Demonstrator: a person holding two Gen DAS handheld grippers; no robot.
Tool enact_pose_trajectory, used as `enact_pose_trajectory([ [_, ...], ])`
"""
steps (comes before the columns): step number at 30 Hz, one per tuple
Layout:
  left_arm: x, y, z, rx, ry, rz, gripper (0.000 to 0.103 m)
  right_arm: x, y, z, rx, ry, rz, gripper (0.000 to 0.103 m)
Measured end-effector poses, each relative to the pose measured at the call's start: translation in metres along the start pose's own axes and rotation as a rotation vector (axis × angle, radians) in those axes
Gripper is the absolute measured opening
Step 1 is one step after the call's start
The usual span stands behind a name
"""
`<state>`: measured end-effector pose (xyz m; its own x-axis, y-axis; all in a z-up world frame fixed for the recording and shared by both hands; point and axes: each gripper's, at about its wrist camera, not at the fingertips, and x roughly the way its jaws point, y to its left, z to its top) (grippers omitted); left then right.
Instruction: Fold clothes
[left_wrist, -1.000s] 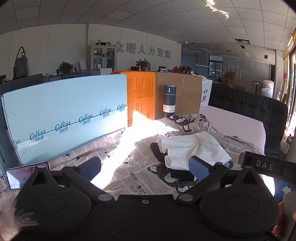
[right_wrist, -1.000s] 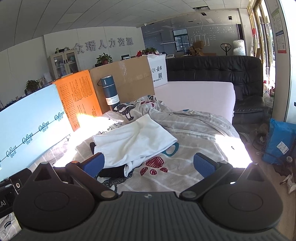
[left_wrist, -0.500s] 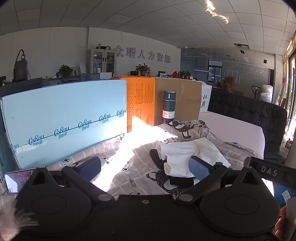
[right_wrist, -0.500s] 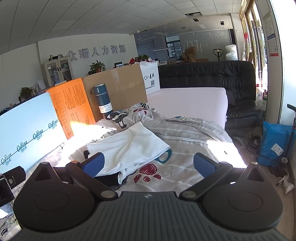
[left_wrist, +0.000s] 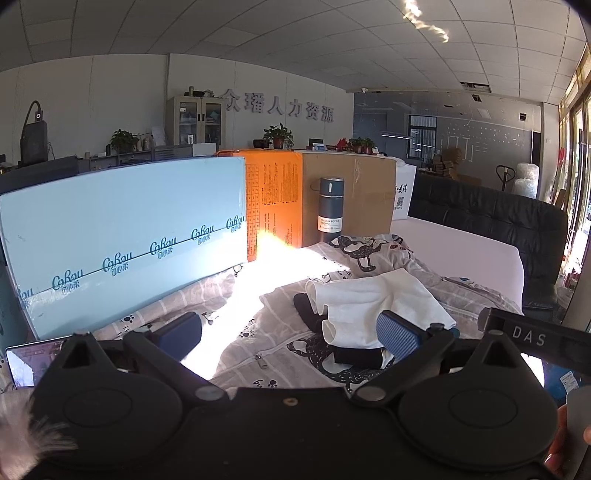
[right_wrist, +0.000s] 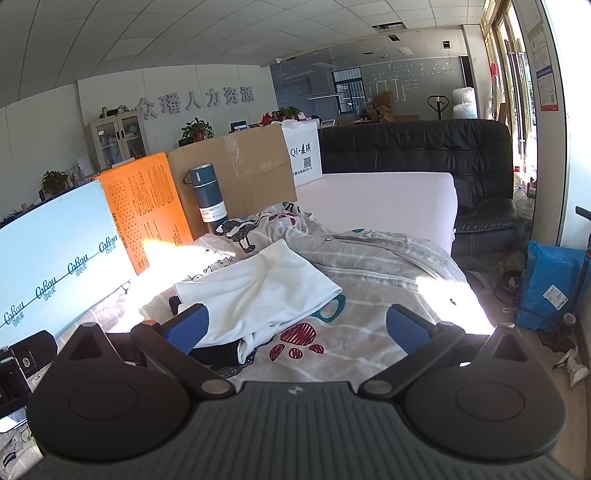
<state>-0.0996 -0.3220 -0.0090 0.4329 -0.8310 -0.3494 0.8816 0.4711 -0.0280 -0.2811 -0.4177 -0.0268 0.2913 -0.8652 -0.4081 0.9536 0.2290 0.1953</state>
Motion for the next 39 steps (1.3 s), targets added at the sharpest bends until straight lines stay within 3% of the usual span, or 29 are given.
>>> enact_pose_trajectory([
  [39,-0.0032,-0.0031,-0.0019,0.022,-0.002,-0.016,0.103,-0.0030,0.0037,-0.0015,-0.009,0.013,0.013,0.103],
])
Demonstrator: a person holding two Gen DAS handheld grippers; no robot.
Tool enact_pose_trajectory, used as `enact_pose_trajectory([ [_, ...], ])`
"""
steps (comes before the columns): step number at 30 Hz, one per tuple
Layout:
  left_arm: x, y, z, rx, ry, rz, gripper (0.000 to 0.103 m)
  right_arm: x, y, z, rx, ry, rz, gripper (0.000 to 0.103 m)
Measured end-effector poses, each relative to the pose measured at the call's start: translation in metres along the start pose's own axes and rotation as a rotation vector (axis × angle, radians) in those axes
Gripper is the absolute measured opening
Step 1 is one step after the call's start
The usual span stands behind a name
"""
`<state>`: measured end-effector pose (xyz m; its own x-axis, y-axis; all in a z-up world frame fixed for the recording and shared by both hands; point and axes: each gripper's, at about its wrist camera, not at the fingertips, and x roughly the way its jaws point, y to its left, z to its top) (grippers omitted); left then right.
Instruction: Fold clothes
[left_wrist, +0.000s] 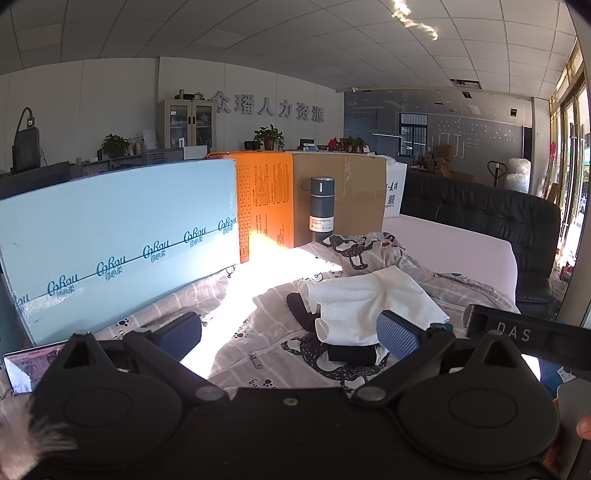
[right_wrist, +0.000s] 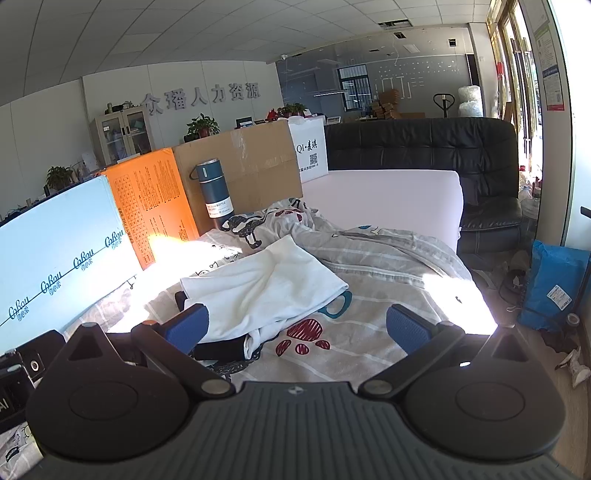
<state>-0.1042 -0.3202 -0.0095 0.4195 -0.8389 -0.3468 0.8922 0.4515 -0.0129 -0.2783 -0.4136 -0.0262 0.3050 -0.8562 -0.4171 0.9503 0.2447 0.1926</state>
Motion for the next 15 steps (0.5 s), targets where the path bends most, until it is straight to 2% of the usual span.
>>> enact_pose_trajectory([
  [15,0.0007,0.0051,-0.0029,-0.049,0.026,0.005,0.103,0.0025,0.0021,-0.0015,-0.009,0.011,0.005,0.103],
])
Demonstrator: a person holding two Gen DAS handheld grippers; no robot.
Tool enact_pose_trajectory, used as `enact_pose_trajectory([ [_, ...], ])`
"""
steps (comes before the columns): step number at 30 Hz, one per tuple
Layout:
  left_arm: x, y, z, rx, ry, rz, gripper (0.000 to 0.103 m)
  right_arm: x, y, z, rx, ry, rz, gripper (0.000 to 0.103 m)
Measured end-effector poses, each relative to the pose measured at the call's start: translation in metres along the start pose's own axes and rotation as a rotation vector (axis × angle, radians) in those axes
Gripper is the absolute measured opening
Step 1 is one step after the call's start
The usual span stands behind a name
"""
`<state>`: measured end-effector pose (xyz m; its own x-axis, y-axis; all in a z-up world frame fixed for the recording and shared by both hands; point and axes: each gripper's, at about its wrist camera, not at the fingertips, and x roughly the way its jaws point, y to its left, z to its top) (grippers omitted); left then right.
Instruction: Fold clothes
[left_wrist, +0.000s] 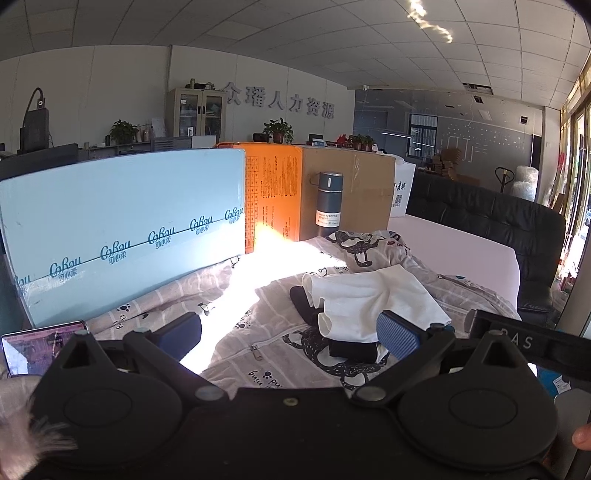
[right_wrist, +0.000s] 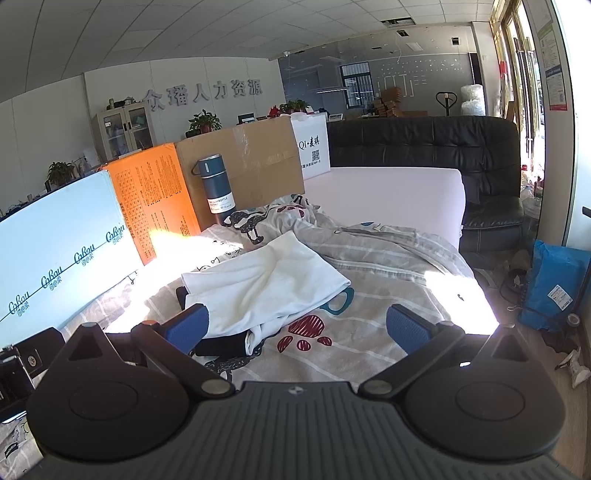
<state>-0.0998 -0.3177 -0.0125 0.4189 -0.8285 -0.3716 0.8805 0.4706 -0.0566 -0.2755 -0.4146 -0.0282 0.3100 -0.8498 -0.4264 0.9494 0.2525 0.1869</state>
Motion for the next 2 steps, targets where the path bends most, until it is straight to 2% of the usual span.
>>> enact_pose_trajectory([
  [2,0.0001,-0.0002,-0.0004,0.000,0.005,0.000,0.103,0.0006,0.0000,0.0002,-0.001,0.001,0.000,0.103],
])
